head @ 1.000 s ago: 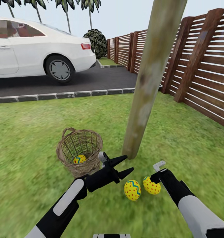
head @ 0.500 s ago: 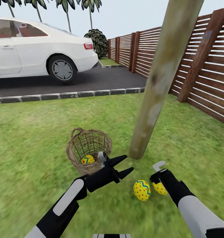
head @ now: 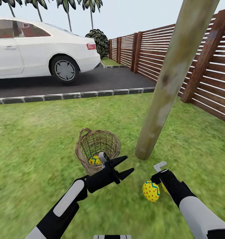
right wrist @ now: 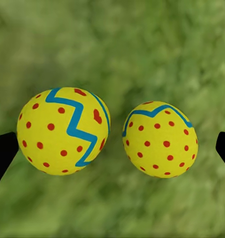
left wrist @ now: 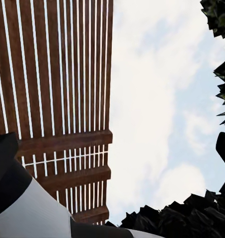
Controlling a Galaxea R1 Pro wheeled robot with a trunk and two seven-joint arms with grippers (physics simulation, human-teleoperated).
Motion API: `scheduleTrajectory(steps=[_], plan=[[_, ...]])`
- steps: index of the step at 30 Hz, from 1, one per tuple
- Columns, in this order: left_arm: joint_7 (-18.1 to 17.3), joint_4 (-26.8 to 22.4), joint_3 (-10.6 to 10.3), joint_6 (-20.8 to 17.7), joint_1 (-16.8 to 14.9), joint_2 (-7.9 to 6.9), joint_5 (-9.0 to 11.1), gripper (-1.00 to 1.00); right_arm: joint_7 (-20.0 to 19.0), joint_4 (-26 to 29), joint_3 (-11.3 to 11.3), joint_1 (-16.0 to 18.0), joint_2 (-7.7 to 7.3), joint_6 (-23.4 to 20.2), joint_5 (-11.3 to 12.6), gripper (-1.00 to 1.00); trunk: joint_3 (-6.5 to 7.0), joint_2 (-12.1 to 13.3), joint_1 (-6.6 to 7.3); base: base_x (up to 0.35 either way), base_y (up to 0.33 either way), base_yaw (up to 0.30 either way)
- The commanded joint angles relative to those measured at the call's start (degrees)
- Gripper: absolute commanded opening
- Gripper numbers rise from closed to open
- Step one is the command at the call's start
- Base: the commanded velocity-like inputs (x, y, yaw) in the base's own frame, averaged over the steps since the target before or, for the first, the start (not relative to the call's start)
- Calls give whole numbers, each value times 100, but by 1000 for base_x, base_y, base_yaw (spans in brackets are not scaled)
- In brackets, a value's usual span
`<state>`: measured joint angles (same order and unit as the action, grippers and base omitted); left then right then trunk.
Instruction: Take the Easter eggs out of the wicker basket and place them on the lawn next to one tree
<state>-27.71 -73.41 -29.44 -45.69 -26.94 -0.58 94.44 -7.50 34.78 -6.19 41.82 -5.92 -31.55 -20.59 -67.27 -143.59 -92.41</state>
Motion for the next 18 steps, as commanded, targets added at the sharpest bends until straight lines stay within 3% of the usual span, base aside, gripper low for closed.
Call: scheduleTrajectory(steps=[1, 5, 8, 14, 18], plan=[[-20, 0, -9, -6, -5, -6, 24, 100, -41, 11, -22, 2, -1, -34, -65, 100, -5, -2, 1, 0, 5, 0], [-324, -3, -6, 14, 148, -83, 31, 100, -41, 3, -23, 2, 2, -35, -68, 100, -5, -2, 1, 0, 0, 0], [-361, -23, -3, 4, 182, -99, 31, 100, -41, 13, -30, 2, -7, -44, -85, 100, -5, -2, 1, 0, 0, 0], [-367, -87, 4, -25, 188, -109, 35, 100, -90, 42, -39, 2, -26, -60, -94, 100, 128, 6, 17, 0, 0, 0], [-367, -104, 15, -29, 189, -117, 39, 100, -771, 67, -38, 2, -81, -68, -100, 100, 217, 11, 27, 0, 0, 0]])
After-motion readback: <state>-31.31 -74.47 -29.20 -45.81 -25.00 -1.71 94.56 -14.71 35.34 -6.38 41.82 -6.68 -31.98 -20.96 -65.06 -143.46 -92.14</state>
